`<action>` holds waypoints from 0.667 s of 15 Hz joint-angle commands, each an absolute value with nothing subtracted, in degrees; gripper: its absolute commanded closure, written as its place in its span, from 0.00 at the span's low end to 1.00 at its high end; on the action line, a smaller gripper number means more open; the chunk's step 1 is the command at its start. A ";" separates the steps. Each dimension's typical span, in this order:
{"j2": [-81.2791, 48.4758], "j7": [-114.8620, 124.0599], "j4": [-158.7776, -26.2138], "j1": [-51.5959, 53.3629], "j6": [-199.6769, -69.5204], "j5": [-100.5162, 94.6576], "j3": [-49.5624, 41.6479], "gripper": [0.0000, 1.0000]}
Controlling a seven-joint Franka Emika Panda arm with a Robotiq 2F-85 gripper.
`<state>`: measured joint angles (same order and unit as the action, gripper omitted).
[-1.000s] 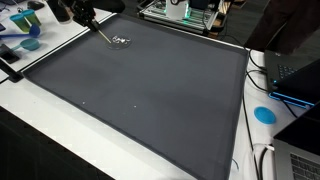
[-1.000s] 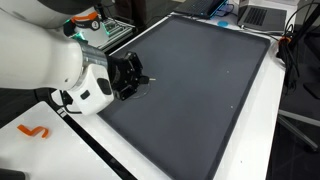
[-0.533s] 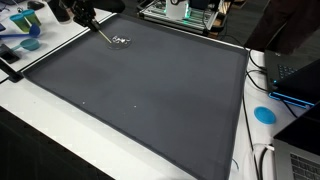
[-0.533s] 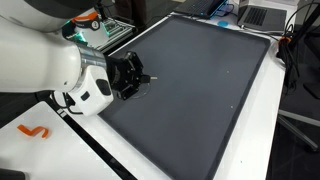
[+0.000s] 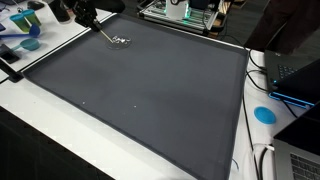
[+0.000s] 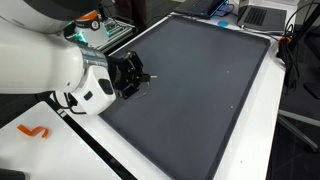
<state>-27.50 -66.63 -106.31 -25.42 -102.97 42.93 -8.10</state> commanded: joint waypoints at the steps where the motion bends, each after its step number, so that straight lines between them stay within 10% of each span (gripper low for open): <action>1: -28.27 -67.95 -105.56 -25.34 -101.25 41.74 -8.74 0.96; 10: -28.18 -66.65 -105.54 -24.74 -99.59 36.63 -8.82 0.96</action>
<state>-27.63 -66.74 -106.31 -25.25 -101.14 38.93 -8.12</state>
